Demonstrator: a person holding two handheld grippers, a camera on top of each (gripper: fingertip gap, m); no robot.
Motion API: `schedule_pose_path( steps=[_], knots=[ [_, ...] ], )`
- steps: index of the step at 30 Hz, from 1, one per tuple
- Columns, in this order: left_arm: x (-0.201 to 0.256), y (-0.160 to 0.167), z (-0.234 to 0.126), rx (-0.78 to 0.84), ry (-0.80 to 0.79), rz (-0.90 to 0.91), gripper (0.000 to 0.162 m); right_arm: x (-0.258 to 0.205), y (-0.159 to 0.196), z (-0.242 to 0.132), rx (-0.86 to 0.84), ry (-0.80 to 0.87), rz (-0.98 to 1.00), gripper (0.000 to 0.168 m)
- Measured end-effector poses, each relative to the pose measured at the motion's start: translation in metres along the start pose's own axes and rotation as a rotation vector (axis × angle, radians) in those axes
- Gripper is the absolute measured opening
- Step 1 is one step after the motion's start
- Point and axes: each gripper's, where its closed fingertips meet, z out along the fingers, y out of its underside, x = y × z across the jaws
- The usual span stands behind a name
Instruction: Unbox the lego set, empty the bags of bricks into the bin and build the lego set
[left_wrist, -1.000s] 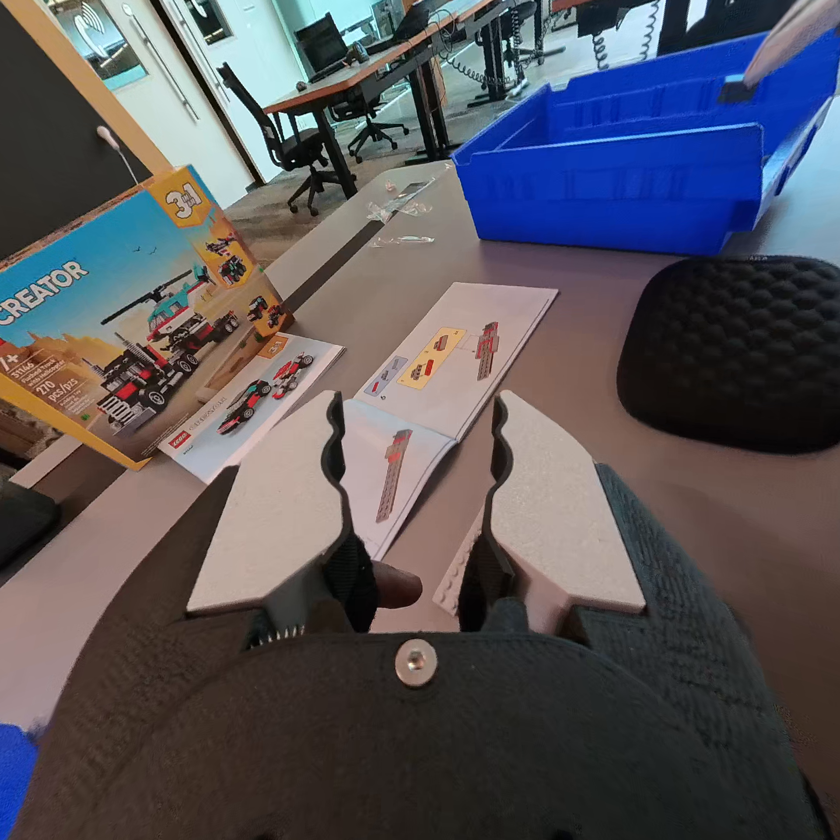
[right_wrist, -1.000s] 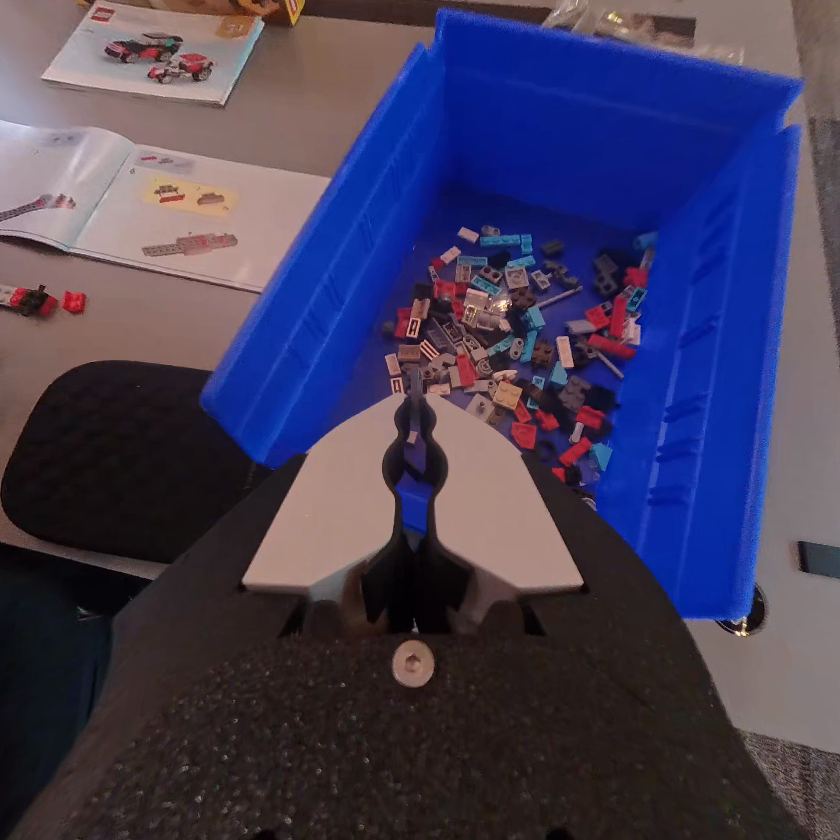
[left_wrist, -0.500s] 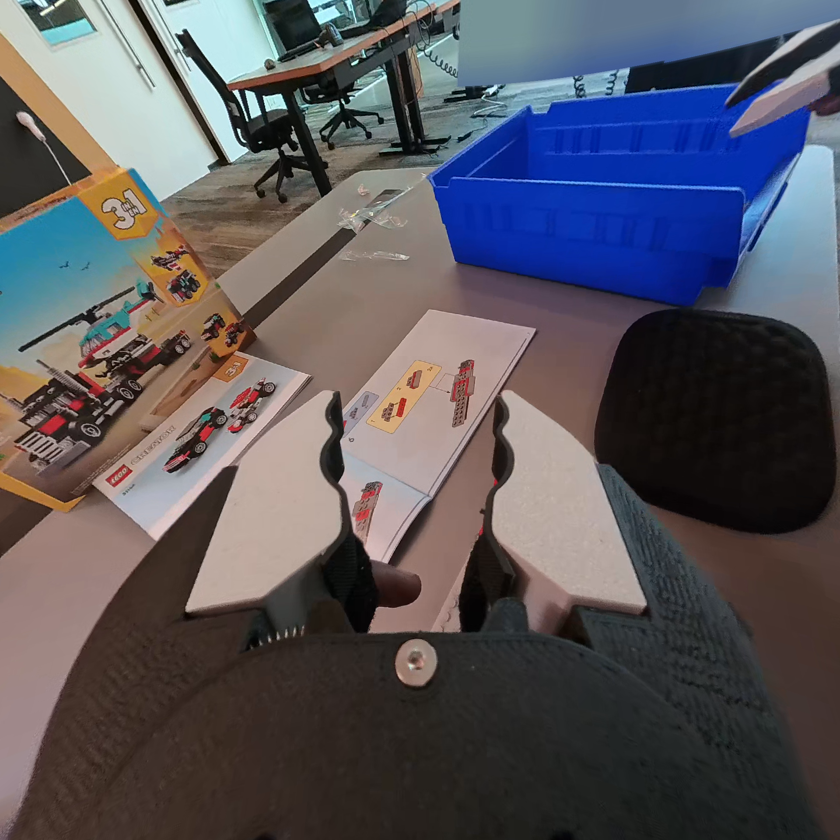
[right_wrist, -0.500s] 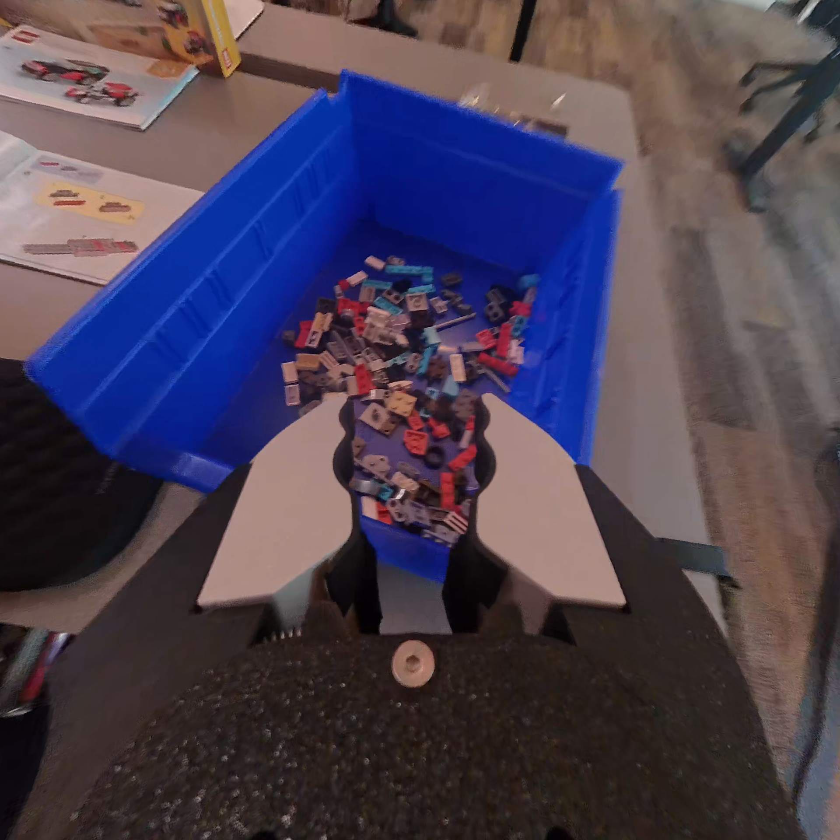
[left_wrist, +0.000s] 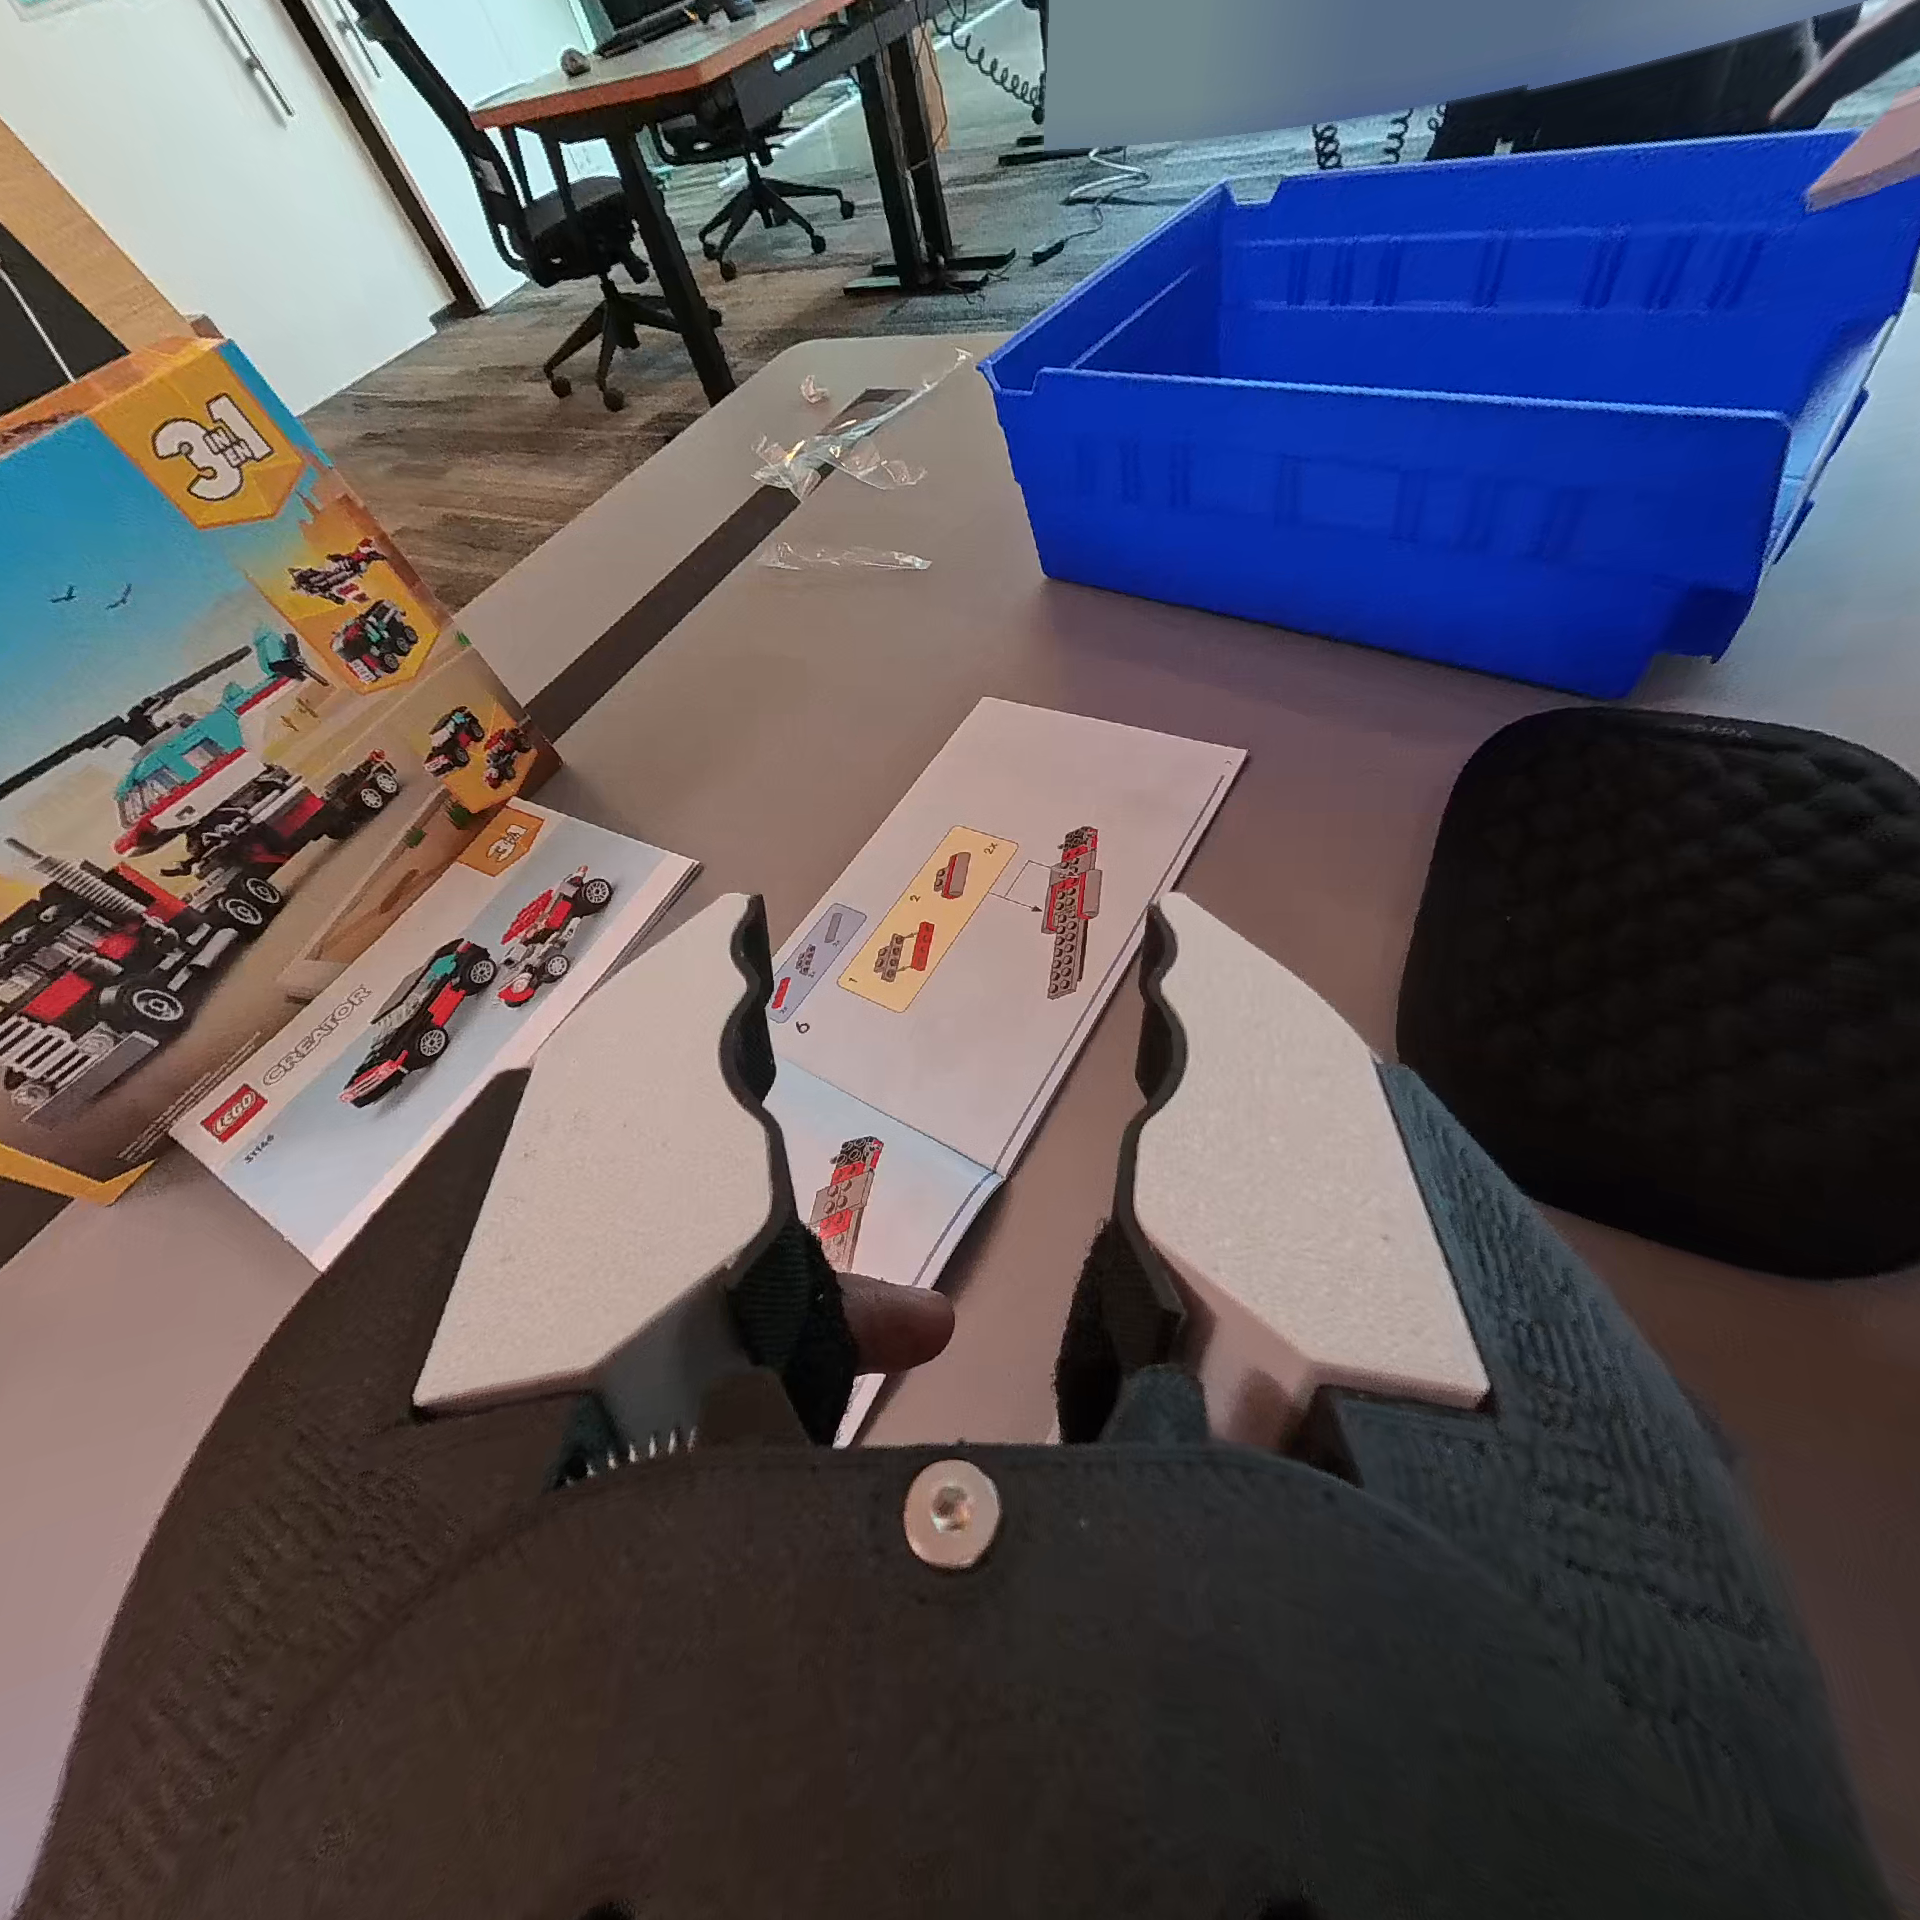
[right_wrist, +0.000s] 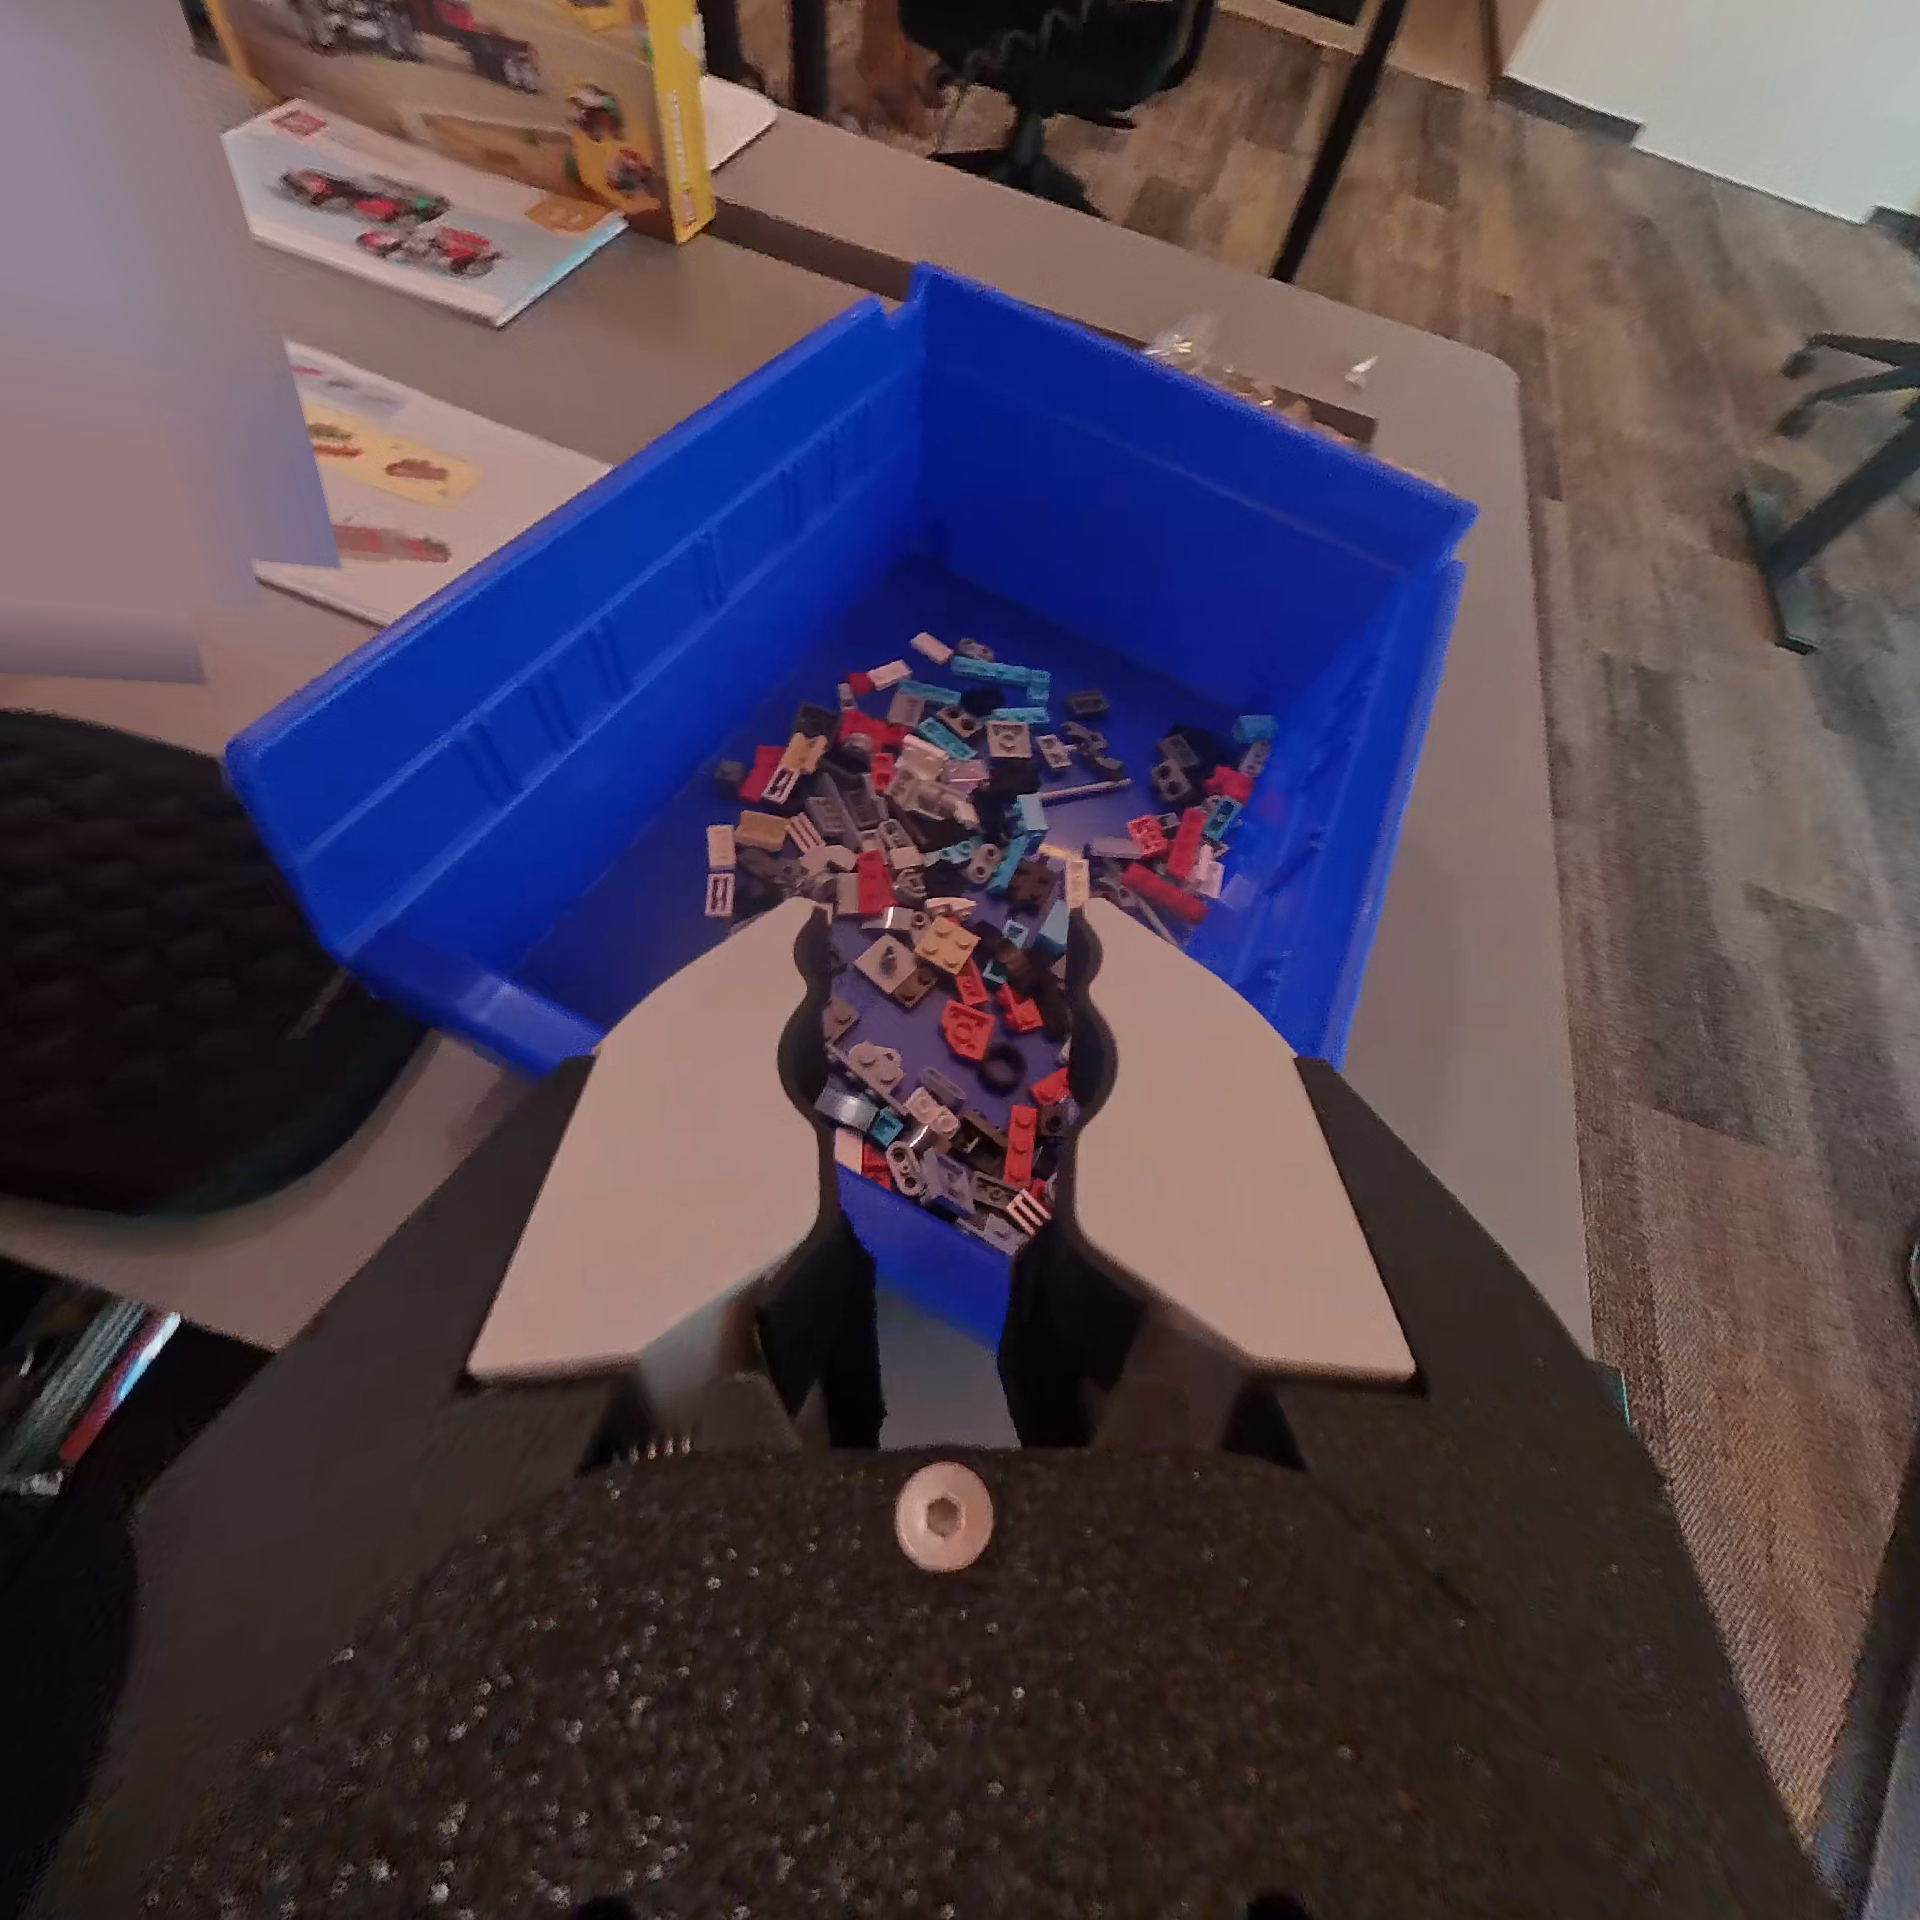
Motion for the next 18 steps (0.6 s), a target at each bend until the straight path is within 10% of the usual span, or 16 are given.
schedule_pose_path(
  steps=[18],
  knots=[
    [-0.003, 0.009, 0.007, -0.044, -0.002, -0.006, 0.07, -0.021, 0.055, -0.002, -0.303, -0.162, -0.223, 0.039]
  ],
)
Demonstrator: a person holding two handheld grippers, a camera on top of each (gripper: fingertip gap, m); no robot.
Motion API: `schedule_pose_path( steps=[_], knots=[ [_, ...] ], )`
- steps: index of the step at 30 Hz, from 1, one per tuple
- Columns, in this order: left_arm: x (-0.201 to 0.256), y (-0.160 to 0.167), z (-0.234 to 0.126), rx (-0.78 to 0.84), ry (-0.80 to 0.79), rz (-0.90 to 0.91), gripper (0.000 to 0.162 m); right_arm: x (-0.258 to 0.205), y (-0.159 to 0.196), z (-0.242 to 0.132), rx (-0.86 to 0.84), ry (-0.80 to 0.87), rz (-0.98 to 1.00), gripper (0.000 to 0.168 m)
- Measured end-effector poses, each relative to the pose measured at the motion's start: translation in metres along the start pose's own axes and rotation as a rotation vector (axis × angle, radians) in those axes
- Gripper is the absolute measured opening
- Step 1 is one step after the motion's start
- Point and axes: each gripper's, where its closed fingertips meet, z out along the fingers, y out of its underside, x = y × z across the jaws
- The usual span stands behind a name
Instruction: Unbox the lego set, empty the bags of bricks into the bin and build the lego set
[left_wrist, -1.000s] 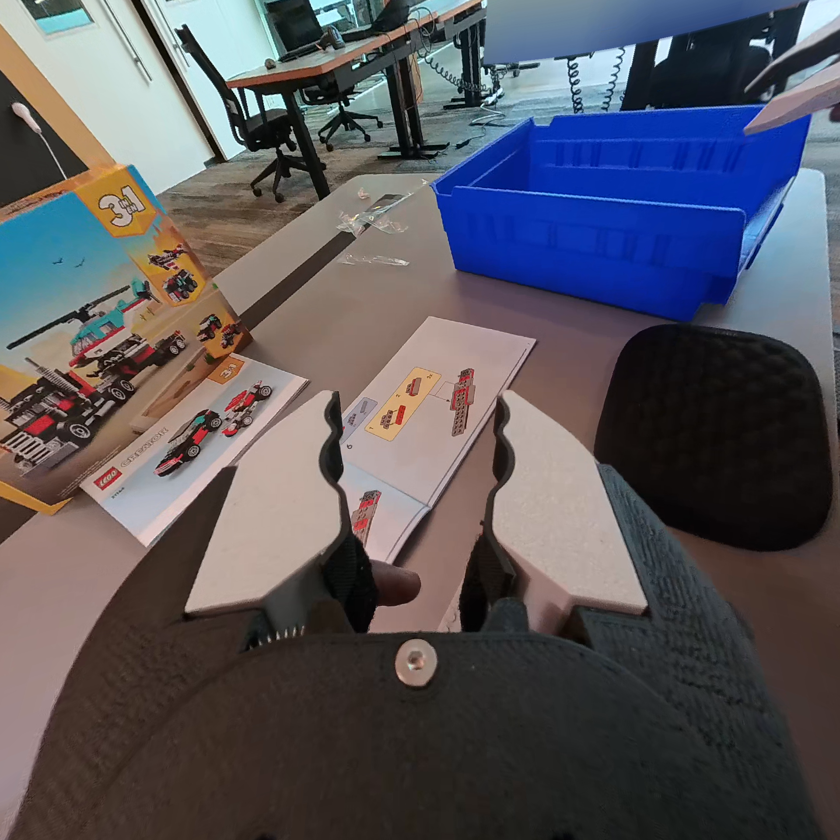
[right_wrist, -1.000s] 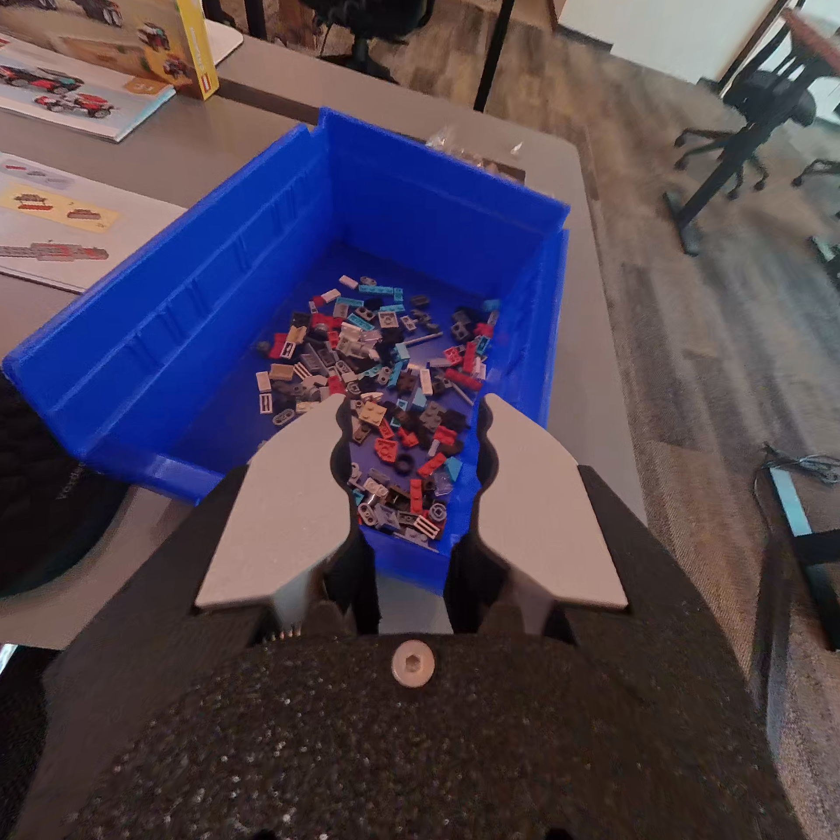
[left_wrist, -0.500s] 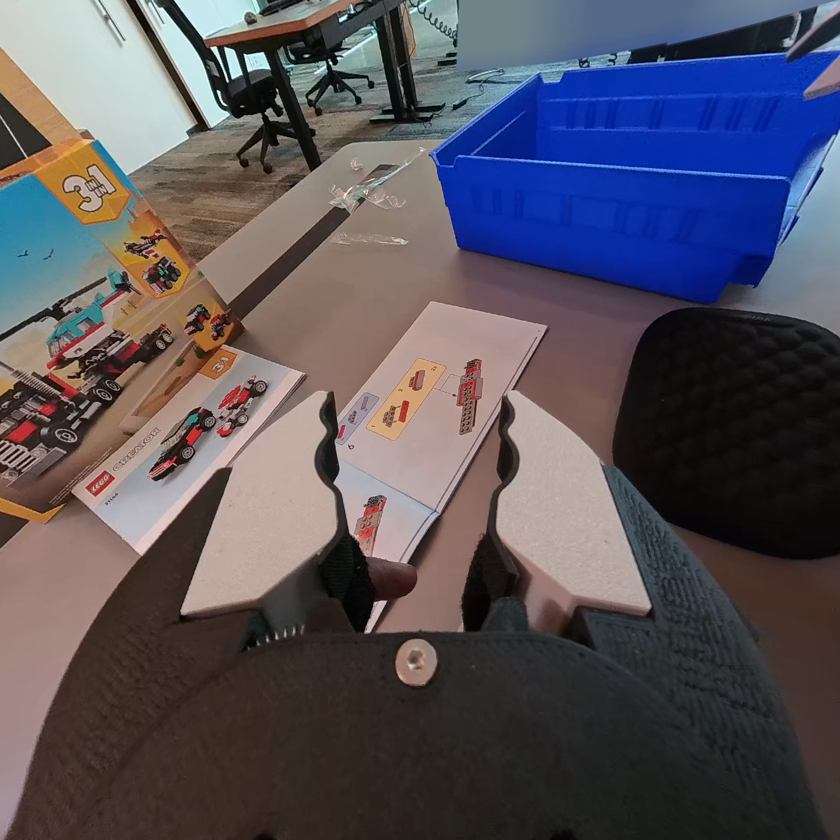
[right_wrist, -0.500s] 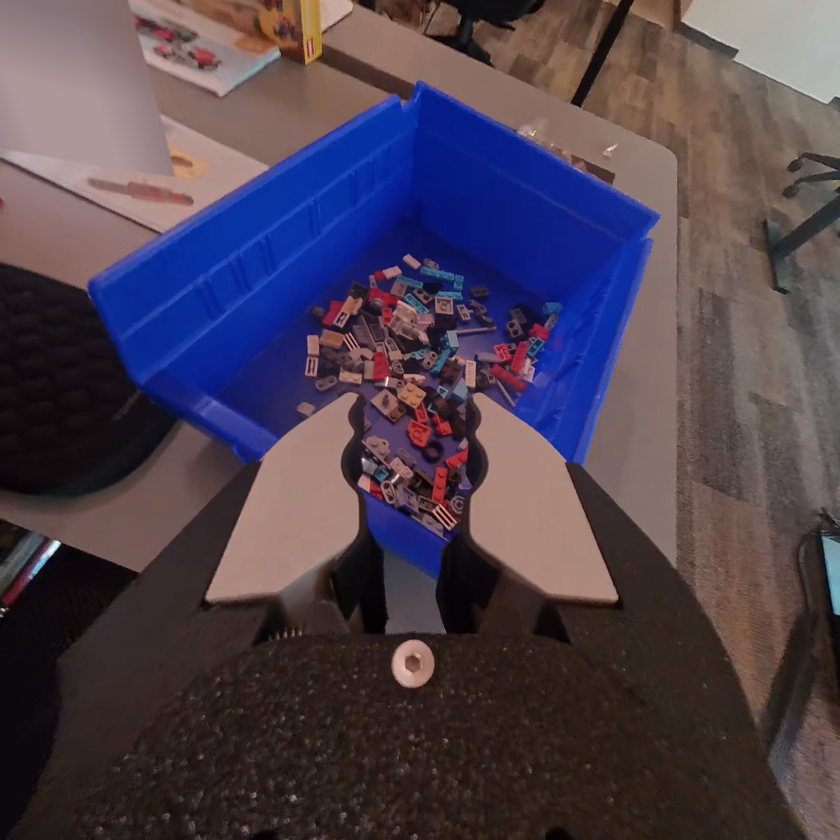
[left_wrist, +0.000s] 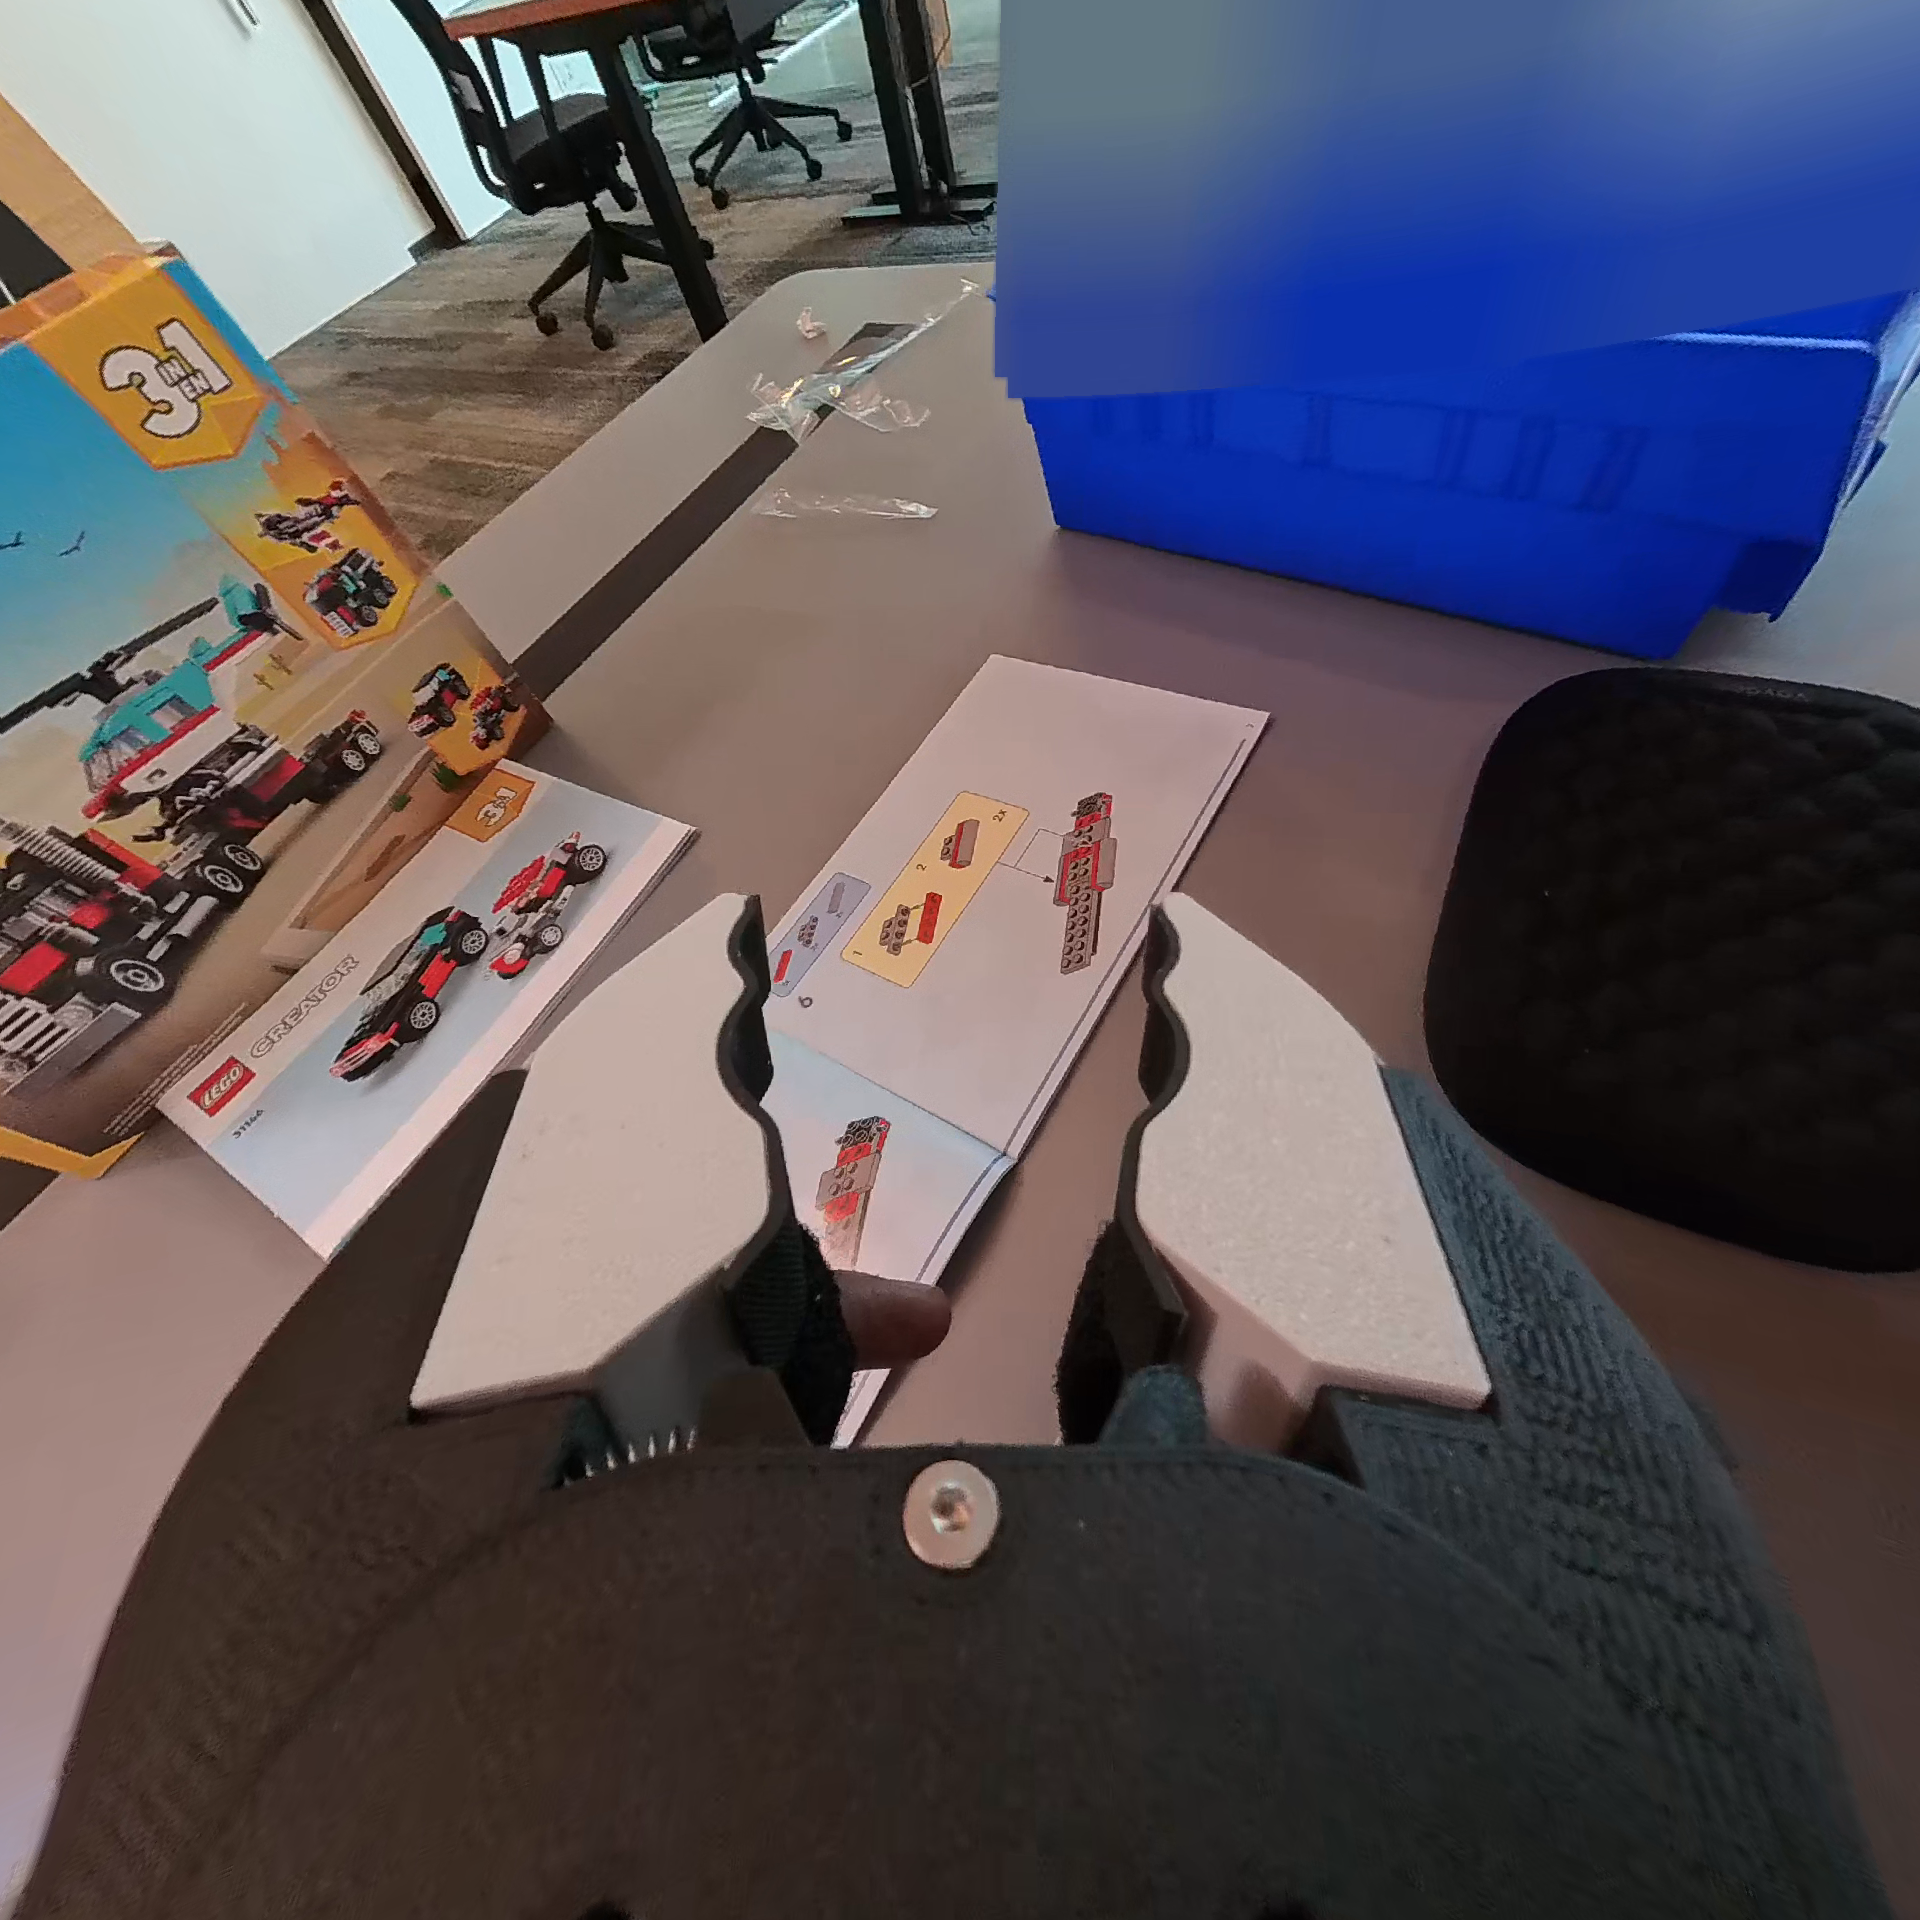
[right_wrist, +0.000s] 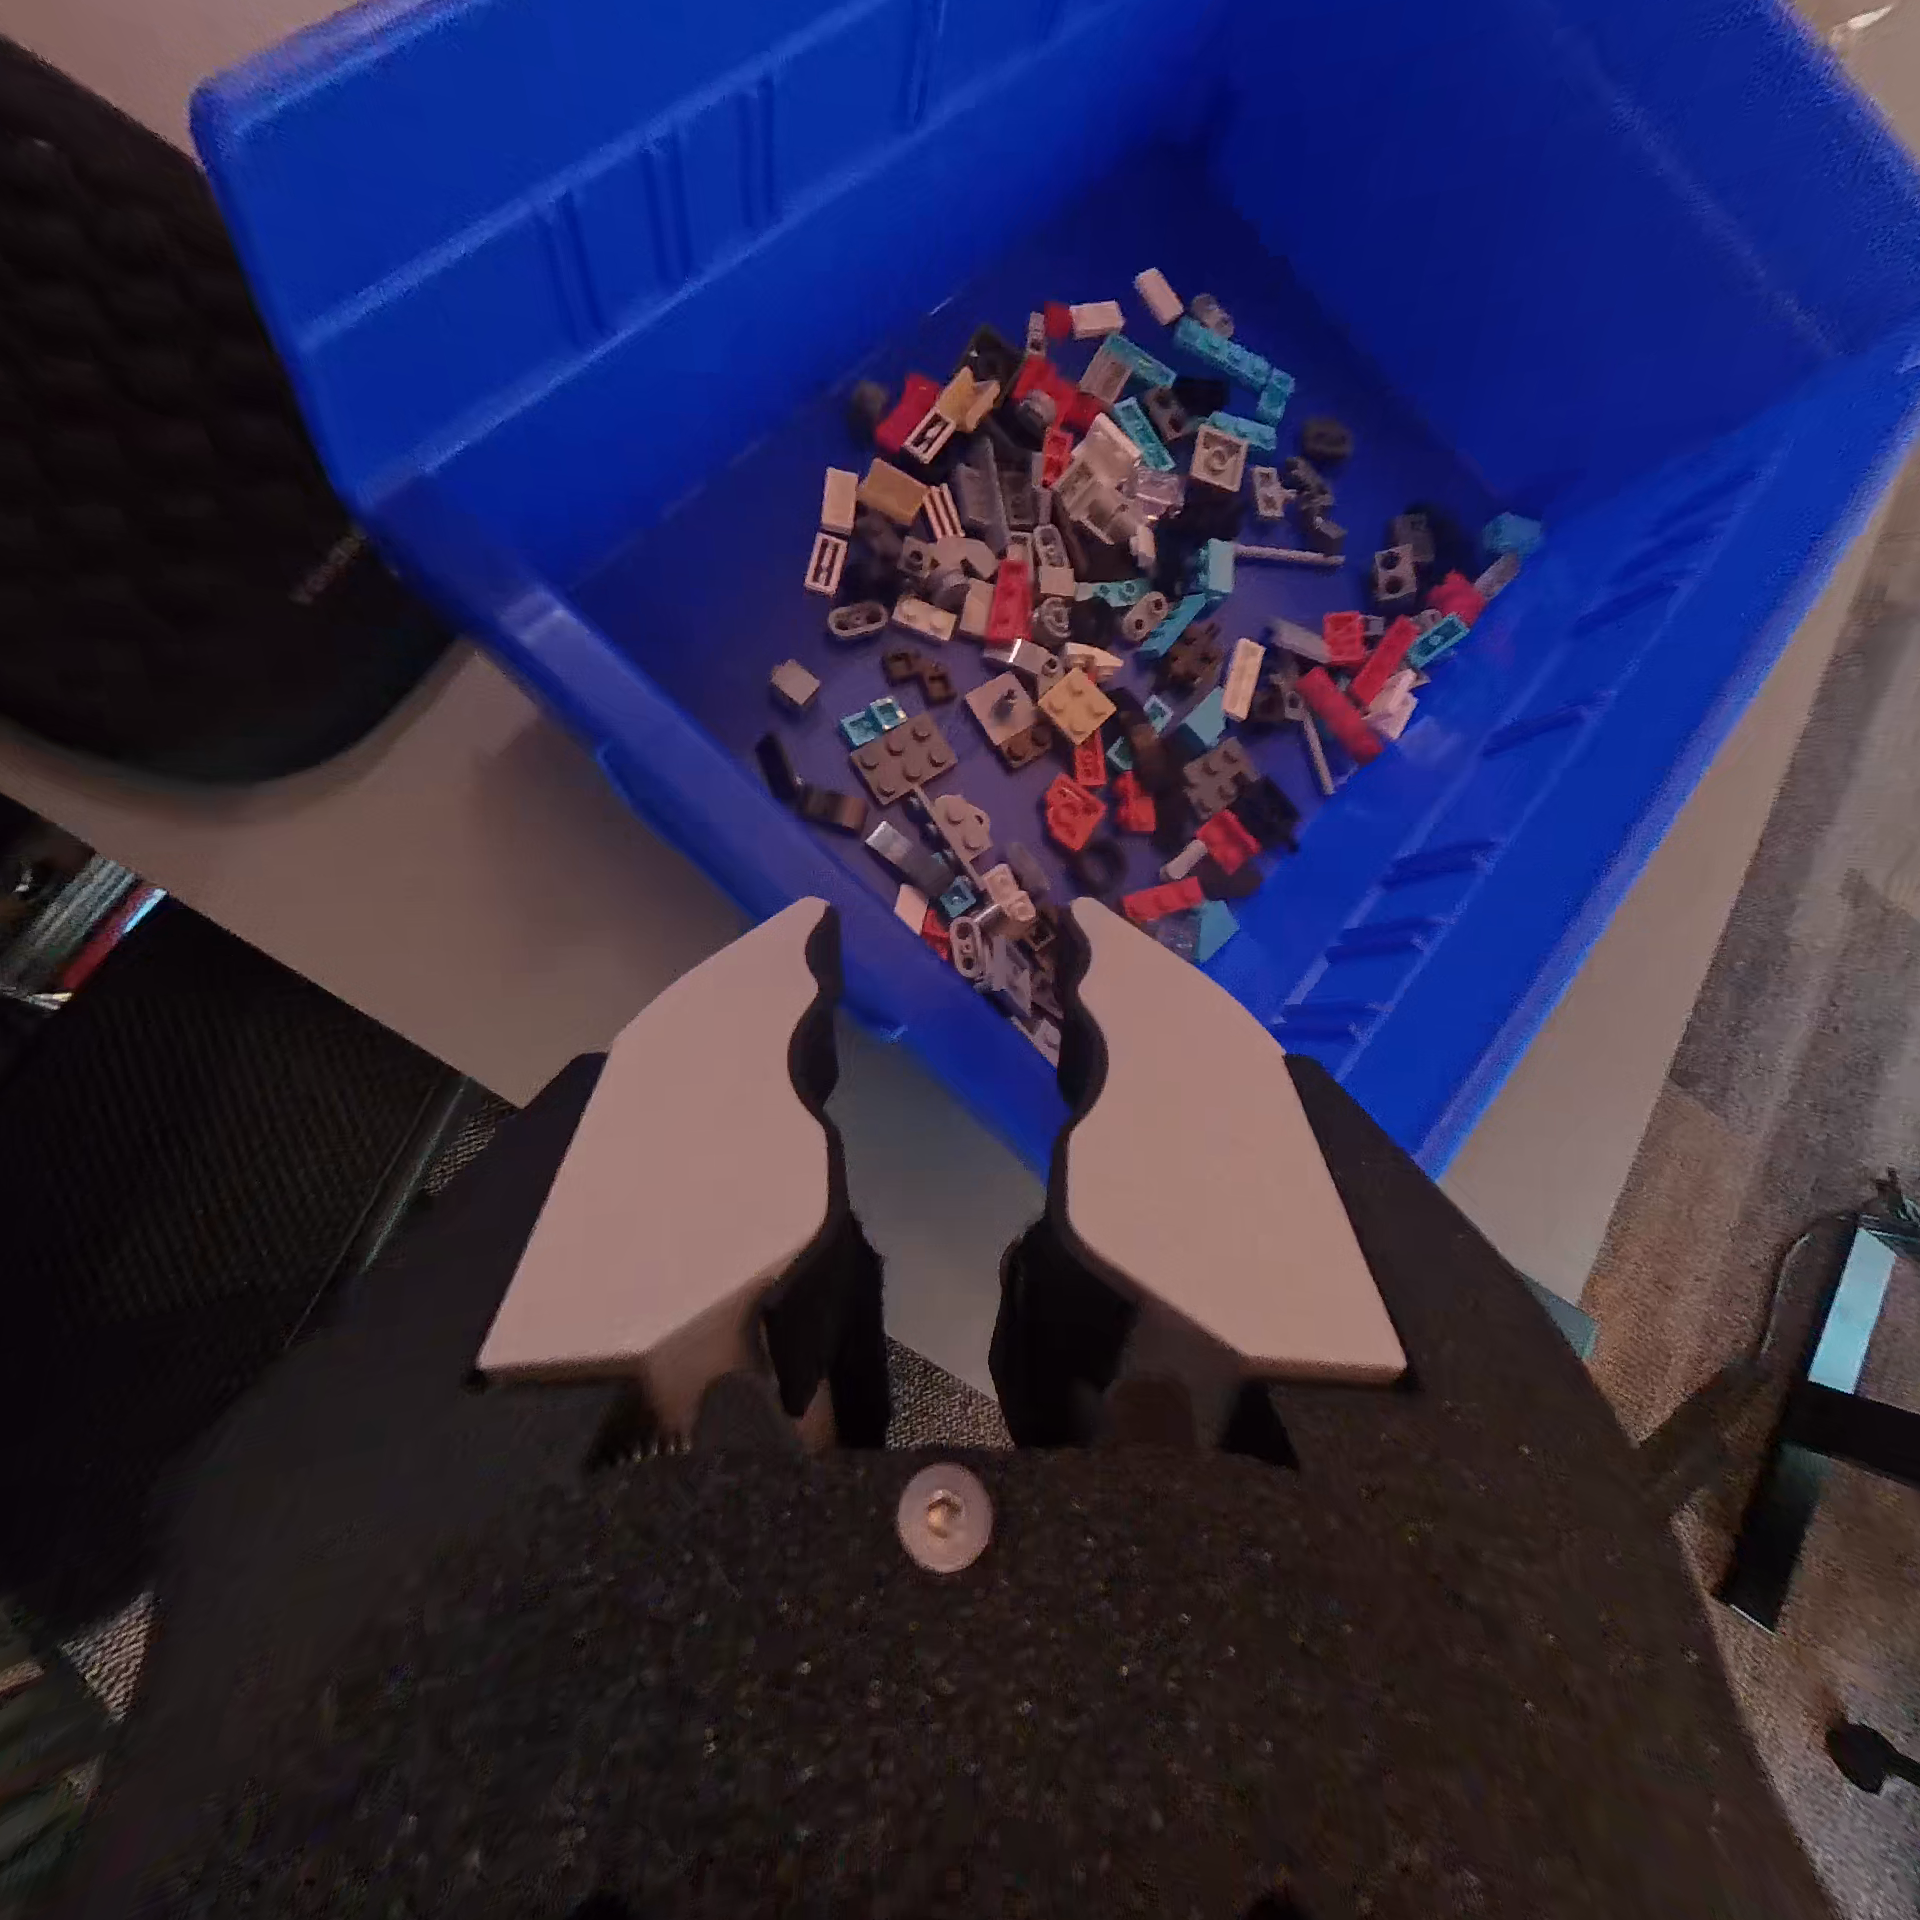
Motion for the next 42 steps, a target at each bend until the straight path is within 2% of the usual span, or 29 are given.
schedule_pose_path(
  steps=[8, 13, 15, 19, 22, 29, 32, 35, 38, 40, 42],
  knots=[
    [0.005, -0.001, 0.005, -0.003, 0.008, 0.023, 0.069, -0.003, 0.004, 0.005, 0.001, -0.024, 0.033, 0.037],
    [0.001, 0.001, 0.003, 0.0, -0.005, 0.007, 0.07, 0.001, 0.003, 0.004, -0.001, -0.022, 0.031, 0.031],
    [0.001, 0.002, 0.003, -0.001, -0.008, 0.004, 0.07, 0.004, -0.001, 0.007, -0.001, -0.021, 0.066, 0.023],
    [0.002, 0.003, 0.002, -0.004, -0.008, 0.012, 0.07, 0.011, 0.009, 0.023, -0.177, -0.049, 0.196, 0.017],
    [0.0, 0.005, -0.001, 0.002, -0.018, 0.0, 0.07, 0.017, 0.026, 0.031, -0.358, -0.019, 0.209, 0.012],
    [-0.008, 0.014, -0.007, 0.003, -0.039, -0.026, 0.07, 0.014, 0.034, 0.04, -0.528, -0.055, 0.259, 0.013],
    [-0.01, 0.015, -0.008, 0.006, -0.042, -0.025, 0.07, 0.012, 0.041, 0.042, -0.579, -0.078, 0.299, 0.008],
    [-0.011, 0.016, -0.01, 0.007, -0.041, -0.021, 0.07, 0.009, 0.036, 0.046, -0.545, -0.114, 0.279, 0.003],
    [-0.012, 0.018, -0.011, 0.005, -0.042, -0.028, 0.07, 0.001, 0.01, 0.05, -0.362, -0.192, 0.336, 0.003],
    [-0.012, 0.02, -0.01, 0.004, -0.039, -0.033, 0.07, -0.01, -0.01, 0.049, -0.234, -0.292, 0.375, 0.004],
    [-0.011, 0.02, -0.008, 0.004, -0.033, -0.034, 0.07, -0.026, -0.02, 0.046, -0.174, -0.416, 0.378, 0.003]
  ],
)
